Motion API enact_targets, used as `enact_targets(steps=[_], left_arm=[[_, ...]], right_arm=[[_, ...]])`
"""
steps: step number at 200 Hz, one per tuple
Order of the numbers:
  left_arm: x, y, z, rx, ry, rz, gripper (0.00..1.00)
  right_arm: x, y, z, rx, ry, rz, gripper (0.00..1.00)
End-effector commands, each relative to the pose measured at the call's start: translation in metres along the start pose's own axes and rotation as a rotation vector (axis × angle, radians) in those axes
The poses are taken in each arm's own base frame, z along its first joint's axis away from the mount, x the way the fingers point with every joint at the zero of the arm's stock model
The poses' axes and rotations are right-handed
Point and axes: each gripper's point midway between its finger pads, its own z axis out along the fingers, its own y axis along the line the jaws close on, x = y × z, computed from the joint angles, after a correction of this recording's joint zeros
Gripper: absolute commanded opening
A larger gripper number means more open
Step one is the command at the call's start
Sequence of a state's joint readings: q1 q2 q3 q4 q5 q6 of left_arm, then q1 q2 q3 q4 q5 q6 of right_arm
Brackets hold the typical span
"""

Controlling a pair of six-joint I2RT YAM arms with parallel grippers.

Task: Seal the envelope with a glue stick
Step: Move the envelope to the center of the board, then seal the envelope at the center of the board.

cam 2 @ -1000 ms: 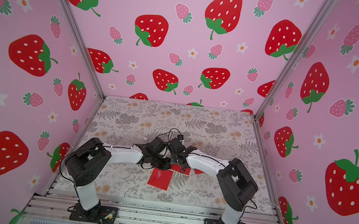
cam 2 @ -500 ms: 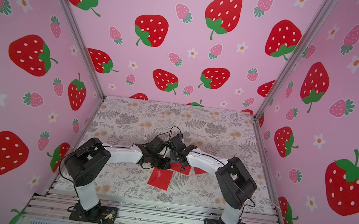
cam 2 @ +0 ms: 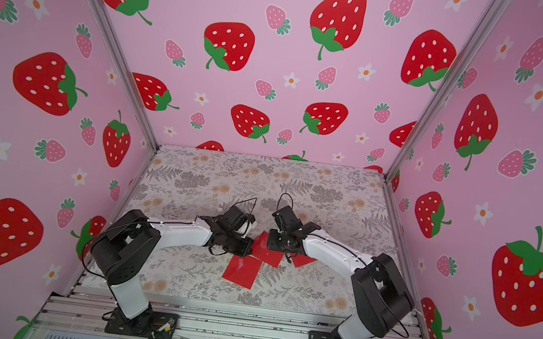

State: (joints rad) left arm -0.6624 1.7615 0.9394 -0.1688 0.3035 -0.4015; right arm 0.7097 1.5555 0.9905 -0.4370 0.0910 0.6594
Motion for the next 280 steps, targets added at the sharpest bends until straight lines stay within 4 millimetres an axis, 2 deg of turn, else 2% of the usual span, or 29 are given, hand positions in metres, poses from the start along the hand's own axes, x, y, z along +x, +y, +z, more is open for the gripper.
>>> enact_targets(steps=[1, 27, 50, 57, 64, 75, 92, 104, 132, 184, 240, 262, 280], left_arm=[[0.003, 0.022, -0.011, -0.076, 0.007, 0.006, 0.0], [-0.004, 0.039, -0.023, -0.114, -0.005, 0.005, 0.0], [-0.013, 0.043, -0.031, -0.108, -0.009, 0.035, 0.0], [-0.015, 0.042, -0.033, -0.102, -0.004, 0.05, 0.04], [-0.016, 0.041, -0.034, -0.104, 0.003, 0.063, 0.15], [-0.02, 0.038, -0.038, -0.104, 0.003, 0.08, 0.23], [-0.028, 0.033, -0.043, -0.088, -0.006, 0.085, 0.3], [-0.033, 0.029, -0.045, -0.077, -0.015, 0.085, 0.31], [-0.047, 0.022, -0.048, -0.061, -0.034, 0.077, 0.29], [-0.06, 0.033, -0.045, -0.141, -0.018, 0.052, 0.25], [-0.064, 0.035, -0.043, -0.154, 0.002, 0.049, 0.19], [-0.065, 0.035, -0.04, -0.152, 0.011, 0.048, 0.15], [-0.068, 0.033, -0.04, -0.148, 0.006, 0.048, 0.07]], right_arm=[[-0.003, 0.001, -0.02, -0.11, 0.015, 0.092, 0.0], [-0.012, -0.015, -0.037, -0.138, -0.017, 0.149, 0.0], [-0.018, -0.032, -0.047, -0.145, -0.04, 0.185, 0.0], [-0.018, -0.037, -0.05, -0.142, -0.044, 0.189, 0.0], [-0.019, -0.041, -0.052, -0.138, -0.046, 0.194, 0.0], [-0.019, -0.047, -0.054, -0.133, -0.048, 0.201, 0.0], [-0.02, -0.055, -0.057, -0.133, -0.057, 0.215, 0.0], [-0.019, -0.06, -0.058, -0.132, -0.062, 0.223, 0.0], [-0.017, -0.066, -0.061, -0.141, -0.067, 0.232, 0.0], [-0.016, -0.07, -0.068, -0.165, -0.078, 0.236, 0.0], [-0.012, -0.073, -0.071, -0.179, -0.079, 0.237, 0.0], [-0.011, -0.074, -0.073, -0.18, -0.083, 0.235, 0.0], [-0.011, -0.075, -0.074, -0.18, -0.083, 0.232, 0.0]])
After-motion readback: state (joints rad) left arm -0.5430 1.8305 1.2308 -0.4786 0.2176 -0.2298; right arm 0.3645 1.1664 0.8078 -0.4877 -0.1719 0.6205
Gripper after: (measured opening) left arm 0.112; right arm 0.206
